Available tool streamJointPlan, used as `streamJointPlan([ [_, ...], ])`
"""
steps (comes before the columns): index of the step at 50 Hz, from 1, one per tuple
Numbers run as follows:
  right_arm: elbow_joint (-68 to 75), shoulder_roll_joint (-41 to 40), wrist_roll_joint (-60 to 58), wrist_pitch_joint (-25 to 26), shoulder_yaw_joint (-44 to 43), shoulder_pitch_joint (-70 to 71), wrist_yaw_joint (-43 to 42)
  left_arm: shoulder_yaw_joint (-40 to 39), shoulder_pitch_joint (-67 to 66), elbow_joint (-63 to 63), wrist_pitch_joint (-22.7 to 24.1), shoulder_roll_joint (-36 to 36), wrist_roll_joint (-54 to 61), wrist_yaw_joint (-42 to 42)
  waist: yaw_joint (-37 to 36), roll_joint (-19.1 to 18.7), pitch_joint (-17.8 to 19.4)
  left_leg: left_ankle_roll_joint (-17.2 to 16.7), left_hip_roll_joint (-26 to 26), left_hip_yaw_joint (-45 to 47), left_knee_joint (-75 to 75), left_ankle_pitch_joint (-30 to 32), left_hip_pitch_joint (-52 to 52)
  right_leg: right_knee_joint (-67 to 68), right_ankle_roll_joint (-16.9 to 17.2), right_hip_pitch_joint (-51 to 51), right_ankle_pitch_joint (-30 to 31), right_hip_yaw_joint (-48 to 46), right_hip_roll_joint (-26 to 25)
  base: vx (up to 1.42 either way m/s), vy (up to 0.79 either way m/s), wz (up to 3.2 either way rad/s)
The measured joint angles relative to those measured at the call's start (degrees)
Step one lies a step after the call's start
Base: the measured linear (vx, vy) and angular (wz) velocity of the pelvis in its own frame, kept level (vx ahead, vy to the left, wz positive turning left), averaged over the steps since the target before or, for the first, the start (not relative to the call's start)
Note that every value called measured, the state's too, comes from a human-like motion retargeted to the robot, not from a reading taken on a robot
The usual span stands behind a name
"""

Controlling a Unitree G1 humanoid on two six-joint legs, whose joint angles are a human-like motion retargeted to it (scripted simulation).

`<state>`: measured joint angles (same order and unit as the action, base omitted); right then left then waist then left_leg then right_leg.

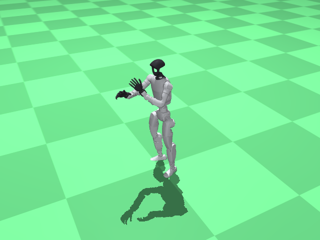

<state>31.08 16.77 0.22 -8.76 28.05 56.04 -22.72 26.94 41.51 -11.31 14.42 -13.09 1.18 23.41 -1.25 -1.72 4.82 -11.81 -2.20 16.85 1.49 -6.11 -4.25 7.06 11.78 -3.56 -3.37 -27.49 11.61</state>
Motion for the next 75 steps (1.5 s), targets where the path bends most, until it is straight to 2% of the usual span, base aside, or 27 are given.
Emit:
streamJointPlan([
  [2,-0.57,0.54,0.70,0.13,0.20,-0.08,-1.01,3.48,-4.20,8.07,-1.48,-0.81,4.29,-2.05,-0.07,0.30,0.18,0.18,0.06,-0.04,-0.02,0.02,0.01,0.15,0.11,0.03,-0.12,-0.09,0.11,0.00,0.00,0.00],
  [5,-1.18,1.55,0.43,-0.78,0.71,-0.96,-2.14,2.67,-5.01,4.90,0.17,-1.14,1.87,3.89,-0.42,0.63,-0.03,0.13,-0.05,-0.05,-0.11,-0.05,0.07,0.20,0.13,0.08,-0.10,-0.08,0.02,0.00,0.00,0.00],
  [7,-0.79,1.88,-0.25,-0.68,0.55,-2.00,-0.58,-1.53,0.04,-2.87,0.63,-1.00,-3.48,5.62,-0.85,0.90,-0.56,-0.10,-0.21,-0.03,-0.19,-0.18,0.12,0.12,0.18,0.07,-0.05,-0.09,-0.15,0.00,0.00,0.00],
  [10,0.57,1.80,-2.09,0.29,0.04,-2.89,2.13,-7.29,12.60,-11.97,-1.09,-0.67,-11.64,8.55,-1.37,1.26,-1.33,-0.47,-0.45,0.01,-0.25,-0.32,0.16,-0.10,0.25,0.01,0.04,-0.11,-0.44,0.00,0.00,0.00],
  [15,0.20,0.65,-4.50,1.22,-1.86,-2.92,2.45,-10.21,30.95,-22.22,-5.96,0.12,-21.64,18.48,-1.13,1.60,-1.29,-0.74,-0.69,0.18,-0.15,-0.40,0.17,-0.44,0.13,0.01,0.14,-0.06,-0.76,0.00,0.00,0.00],
  [17,-0.22,0.52,-4.84,1.03,-1.97,-2.71,1.91,-10.47,30.94,-23.12,-5.94,0.85,-22.39,19.68,-1.12,1.72,-0.91,-0.77,-0.72,0.27,-0.16,-0.45,0.10,-0.49,0.14,-0.04,0.15,0.04,-0.80,0.00,0.00,0.00],
  [20,-0.09,0.45,-3.62,0.28,-0.31,-1.47,0.45,-5.91,22.03,-20.11,-2.67,2.91,-17.60,18.70,-1.04,1.88,-0.20,-0.57,-0.70,0.38,-0.25,-0.49,-0.01,-0.45,0.02,-0.06,0.18,0.33,-0.78,0.00,0.00,0.00],
  [22,-0.56,0.91,-1.78,-0.48,-0.42,-1.51,0.02,-4.56,11.39,-13.15,0.27,0.81,-10.22,12.21,-1.15,1.89,0.15,-0.30,-0.57,0.42,-0.24,-0.43,-0.05,-0.42,0.27,-0.07,0.18,0.35,-0.64,0.00,0.00,0.00],
  [25,-1.05,1.25,1.89,-0.12,-0.19,-1.66,-1.63,3.40,1.51,2.31,-1.67,-2.84,0.34,2.51,-1.30,2.15,0.50,0.15,-0.39,0.38,-0.17,-0.28,0.03,-0.30,0.43,0.07,0.09,0.25,-0.43,0.00,0.00,0.00],
  [27,-1.38,1.44,2.97,-0.15,-0.12,-2.09,-2.22,6.93,-1.68,8.79,-2.62,-3.38,3.56,-0.64,-1.34,2.38,0.70,0.26,-0.33,0.32,-0.14,-0.20,0.14,-0.23,0.52,0.19,0.06,0.16,-0.35,0.00,0.00,0.00],
  [29,-1.73,1.72,3.07,-0.92,0.13,-2.98,-2.86,6.65,-3.09,6.96,-0.99,-2.93,3.06,2.19,-1.40,2.52,0.65,0.19,-0.37,0.27,-0.11,-0.16,0.27,-0.23,0.49,0.29,0.13,0.11,-0.40,0.00,0.00,0.00],
  [32,-1.41,2.01,2.23,-1.18,0.12,-4.81,-0.83,0.99,0.80,-3.47,1.39,-1.57,-2.00,4.87,-1.68,2.68,0.09,-0.16,-0.54,0.16,-0.08,-0.19,0.45,-0.29,0.48,0.40,0.24,-0.01,-0.59,0.00,0.00,0.00],
  [36,0.36,1.44,-0.23,-0.35,-0.61,-6.30,2.37,-5.94,14.62,-13.99,0.04,-0.81,-12.16,9.02,-1.94,2.58,-0.92,-0.62,-0.74,0.06,0.01,-0.22,0.58,-0.48,0.61,0.41,0.39,-0.16,-0.85,0.00,0.00,0.00],
  [40,0.92,0.45,-0.29,-0.35,-1.18,-6.48,0.39,-5.77,24.49,-17.92,-3.31,0.45,-18.38,19.05,-2.03,2.36,-1.27,-0.68,-0.80,0.06,0.13,-0.22,0.54,-0.65,0.47,0.39,0.51,-0.11,-0.98,0.00,0.00,0.00],
  [42,0.88,0.41,-0.34,-0.63,-1.30,-6.26,0.13,-5.39,23.34,-16.97,-2.87,0.67,-18.35,19.10,-2.11,2.34,-1.00,-0.66,-0.78,0.09,0.10,-0.24,0.48,-0.63,0.52,0.34,0.50,-0.06,-0.95,0.00,0.00,0.00],
  [45,0.40,0.36,1.85,-1.52,-1.29,-5.68,-1.41,-2.79,10.99,-9.46,0.69,0.25,-9.53,13.07,-2.17,1.95,-0.58,-0.30,-0.54,0.21,0.08,-0.24,0.27,-0.56,0.72,0.23,0.48,0.08,-0.70,0.00,0.00,0.00],
  [48,-0.41,0.75,5.61,-0.10,-0.93,-5.08,-3.24,4.03,-0.02,3.56,-2.10,-0.07,7.48,3.55,-2.22,1.91,-0.08,0.20,-0.28,0.21,0.11,-0.13,0.18,-0.45,0.78,0.21,0.41,0.06,-0.40,0.00,0.00,0.00],
  [50,-1.08,1.09,6.82,0.38,-0.98,-5.08,-3.86,6.71,-4.84,9.43,-3.92,0.73,13.87,-0.80,-2.28,1.94,0.18,0.34,-0.17,0.20,0.10,-0.10,0.18,-0.34,0.86,0.23,0.37,0.02,-0.25,0.00,0.00,0.00],
  [52,-1.50,1.38,6.40,-0.35,-1.03,-5.74,-4.30,5.97,-6.29,6.43,-2.44,1.55,11.63,0.62,-2.41,1.97,0.01,0.21,-0.19,0.18,0.00,-0.16,0.25,-0.29,0.85,0.26,0.40,0.02,-0.25,0.00,0.00,0.00],
  [55,-0.80,1.58,4.64,-0.36,-1.41,-7.10,-2.03,-0.17,-0.77,-4.21,-0.75,3.23,2.16,2.81,-2.78,2.08,-0.81,-0.21,-0.33,0.08,-0.14,-0.29,0.37,-0.22,0.83,0.27,0.42,-0.08,-0.35,0.00,0.00,0.00],
  [58,0.79,1.29,2.60,0.70,-1.87,-7.57,0.73,-5.91,11.44,-12.56,-1.22,4.51,-4.87,6.40,-2.95,2.13,-1.62,-0.58,-0.49,-0.09,-0.18,-0.36,0.41,-0.23,0.78,0.18,0.46,-0.27,-0.51,0.00,0.00,0.00],
  [60,1.31,1.05,2.58,1.23,-1.73,-6.98,0.50,-6.29,21.90,-16.89,-3.67,5.12,-10.05,13.77,-2.89,2.08,-1.66,-0.66,-0.58,-0.21,-0.12,-0.33,0.40,-0.16,0.49,0.17,0.46,-0.33,-0.60,0.00,0.00,0.00],
  [62,0.97,0.69,1.45,0.92,-3.01,-7.41,0.12,-8.07,26.53,-19.66,-4.81,4.08,-15.13,17.30,-2.88,2.03,-1.88,-0.80,-0.61,-0.23,-0.09,-0.35,0.36,-0.27,0.61,0.07,0.48,-0.45,-0.65,0.00,0.00,0.00],
  [65,0.85,0.72,1.13,0.92,-3.29,-7.23,-0.10,-8.37,27.52,-19.75,-5.40,4.09,-16.28,18.35,-2.97,1.97,-1.73,-0.82,-0.61,-0.23,-0.09,-0.36,0.30,-0.26,0.64,0.00,0.46,-0.48,-0.65,0.00,0.00,0.00],
  [66,0.62,0.47,2.93,0.09,-2.87,-6.65,-0.70,-7.84,24.80,-19.87,-3.50,2.03,-15.31,17.42,-2.58,1.83,-1.40,-0.70,-0.57,-0.21,-0.11,-0.31,0.25,-0.40,0.58,-0.10,0.53,-0.42,-0.63,0.00,0.00,0.00],
  [70,0.83,0.02,3.73,-1.81,-1.22,-5.17,-3.60,-0.06,8.30,-10.52,2.46,1.52,-5.54,12.59,-1.77,1.77,-0.53,-0.32,-0.32,-0.09,-0.21,-0.22,0.10,-0.78,0.65,-0.39,0.68,-0.26,-0.47,0.00,0.00,0.00],
  [75,0.00,0.86,7.19,-0.49,0.70,-3.85,-5.45,12.52,-2.84,13.70,-2.03,-3.82,14.52,-1.68,-1.28,2.08,0.44,0.37,0.01,0.12,-0.08,0.12,0.16,-1.21,0.73,-0.36,0.83,-0.20,-0.23,0.00,0.00,0.00],
])
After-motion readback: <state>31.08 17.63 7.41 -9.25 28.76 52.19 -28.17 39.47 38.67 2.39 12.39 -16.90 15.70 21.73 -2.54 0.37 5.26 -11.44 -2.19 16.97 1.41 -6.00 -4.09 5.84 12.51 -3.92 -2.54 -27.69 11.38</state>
